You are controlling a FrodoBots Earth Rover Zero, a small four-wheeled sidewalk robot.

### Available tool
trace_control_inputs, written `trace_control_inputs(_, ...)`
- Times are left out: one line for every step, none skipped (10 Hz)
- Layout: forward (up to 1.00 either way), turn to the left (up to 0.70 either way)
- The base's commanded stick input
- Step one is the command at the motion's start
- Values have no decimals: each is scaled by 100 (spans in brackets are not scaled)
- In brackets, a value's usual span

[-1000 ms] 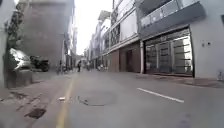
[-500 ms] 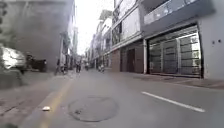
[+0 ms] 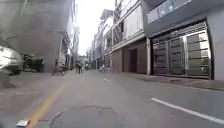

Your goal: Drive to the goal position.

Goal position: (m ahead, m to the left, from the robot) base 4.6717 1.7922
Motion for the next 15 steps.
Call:
trace_control_inputs(100, 0)
trace_control_inputs(100, 0)
trace_control_inputs(100, 0)
trace_control_inputs(100, 0)
trace_control_inputs(100, 0)
trace_control_inputs(100, 0)
trace_control_inputs(100, 0)
trace_control_inputs(100, 0)
trace_control_inputs(100, 0)
trace_control_inputs(100, 0)
trace_control_inputs(100, 0)
trace_control_inputs(100, 0)
trace_control_inputs(100, 0)
trace_control_inputs(100, 0)
trace_control_inputs(0, 0)
